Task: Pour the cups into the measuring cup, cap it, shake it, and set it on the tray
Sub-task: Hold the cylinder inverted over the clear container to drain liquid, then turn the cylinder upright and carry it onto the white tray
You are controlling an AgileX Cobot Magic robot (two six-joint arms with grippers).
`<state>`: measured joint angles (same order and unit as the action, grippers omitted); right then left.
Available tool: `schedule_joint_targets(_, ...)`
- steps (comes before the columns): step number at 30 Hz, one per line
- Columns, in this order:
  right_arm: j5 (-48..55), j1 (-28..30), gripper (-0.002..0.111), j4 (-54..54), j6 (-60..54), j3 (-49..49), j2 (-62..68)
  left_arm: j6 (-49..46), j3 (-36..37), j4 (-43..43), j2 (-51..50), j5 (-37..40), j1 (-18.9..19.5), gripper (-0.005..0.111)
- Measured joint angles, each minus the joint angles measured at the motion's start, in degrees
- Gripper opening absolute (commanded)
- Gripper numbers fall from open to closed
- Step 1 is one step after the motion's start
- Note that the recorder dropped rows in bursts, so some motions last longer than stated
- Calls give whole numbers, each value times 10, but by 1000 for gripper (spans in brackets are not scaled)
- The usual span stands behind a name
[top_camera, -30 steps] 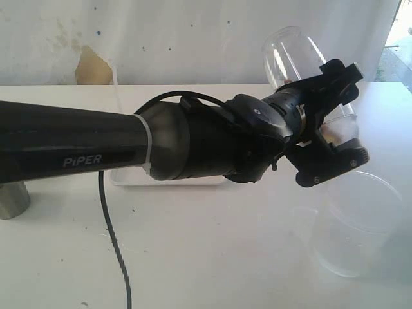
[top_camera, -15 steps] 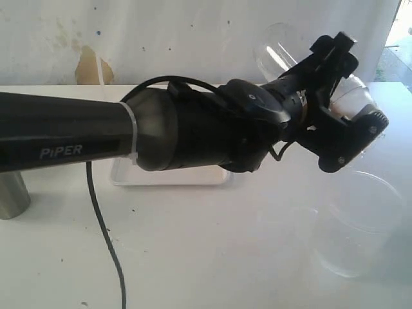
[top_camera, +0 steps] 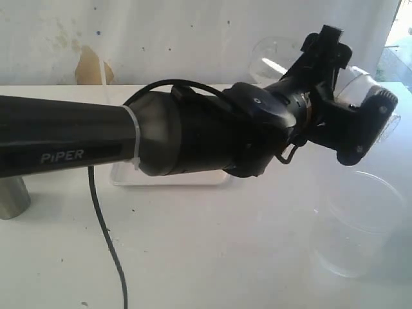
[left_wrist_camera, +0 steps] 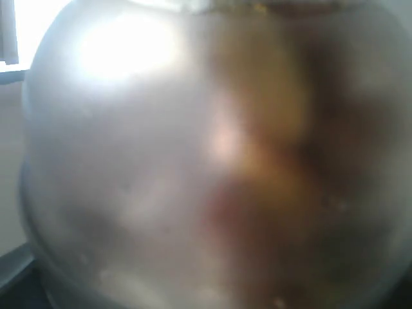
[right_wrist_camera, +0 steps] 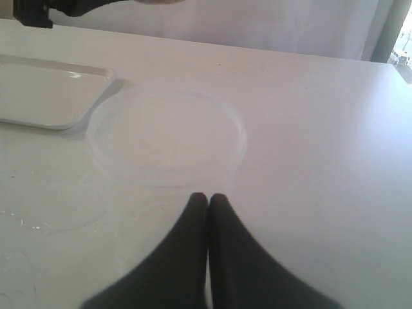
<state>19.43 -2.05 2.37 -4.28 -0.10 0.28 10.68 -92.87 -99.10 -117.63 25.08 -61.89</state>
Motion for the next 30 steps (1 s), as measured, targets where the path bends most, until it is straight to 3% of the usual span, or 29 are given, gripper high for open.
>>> schedule_joint_targets(3, 0, 0, 0, 0, 0, 0, 0, -133, 0, 0, 0, 21, -10, 0)
schedule_joint_targets(5, 0, 0, 0, 0, 0, 0, 0, -174, 0, 0, 0, 22, -12, 0)
schedule_joint_targets(15, 0, 0, 0, 0, 1, 0, 0, -223, 0, 0, 0, -13, -14, 0)
schedule_joint_targets(23, 0, 0, 0, 0, 1, 0, 0, -8, 0, 21, 2, -35, -14, 0)
schedule_joint_targets(30, 0, 0, 0, 0, 1, 0, 0, 179, 0, 183, 38, -95, 18, 0)
